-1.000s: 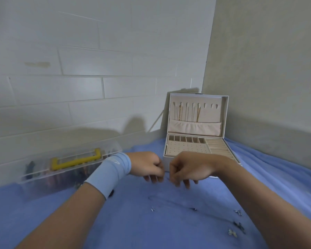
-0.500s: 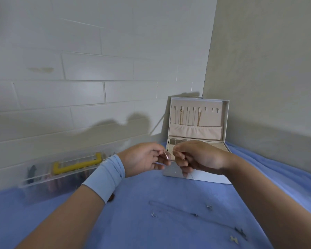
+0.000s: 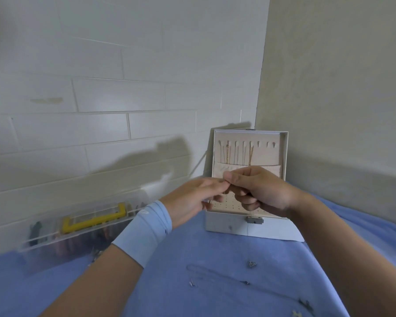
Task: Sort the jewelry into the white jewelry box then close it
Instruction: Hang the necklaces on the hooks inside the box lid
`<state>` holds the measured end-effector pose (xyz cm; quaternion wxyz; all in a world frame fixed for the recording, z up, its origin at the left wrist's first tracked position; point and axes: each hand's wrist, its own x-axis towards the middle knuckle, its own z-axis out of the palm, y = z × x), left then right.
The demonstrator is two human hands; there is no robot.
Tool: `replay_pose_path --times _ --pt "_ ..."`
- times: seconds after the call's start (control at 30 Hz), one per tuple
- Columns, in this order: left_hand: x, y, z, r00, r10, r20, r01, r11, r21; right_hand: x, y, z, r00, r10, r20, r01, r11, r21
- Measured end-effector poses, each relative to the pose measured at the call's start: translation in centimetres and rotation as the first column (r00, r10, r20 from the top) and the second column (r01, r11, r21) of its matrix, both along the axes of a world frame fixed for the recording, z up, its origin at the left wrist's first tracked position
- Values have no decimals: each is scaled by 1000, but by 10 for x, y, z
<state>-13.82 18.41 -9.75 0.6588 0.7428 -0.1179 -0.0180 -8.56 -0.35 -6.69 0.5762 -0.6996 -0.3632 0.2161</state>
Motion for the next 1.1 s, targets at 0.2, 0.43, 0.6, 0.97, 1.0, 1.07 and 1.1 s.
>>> replay_pose_path --times 0.2,0.43,0.6,0.97,1.0,1.07,1.1 --pt "8 -8 19 986 -159 -51 155 984 -84 22 -15 15 993 -117 5 116 988 103" --pt "52 -7 51 998 -51 -46 40 976 -213 61 -42 41 956 -273 -106 288 942 171" --pt "101 -13 63 995 95 -29 -100 962 -252 90 -57 53 939 -344 33 338 935 109" --pt "203 -60 46 778 519 355 -605 772 196 180 -55 21 565 -791 236 756 611 237" --pt "210 -64 43 756 535 377 -632 747 208 186 -52 16 513 -822 245 778 567 271" --pt "222 -71 35 726 554 409 -668 709 226 196 -46 9 412 -874 257 818 479 318" --pt "226 -73 32 714 561 419 -682 692 237 200 -43 6 362 -896 257 837 434 334"
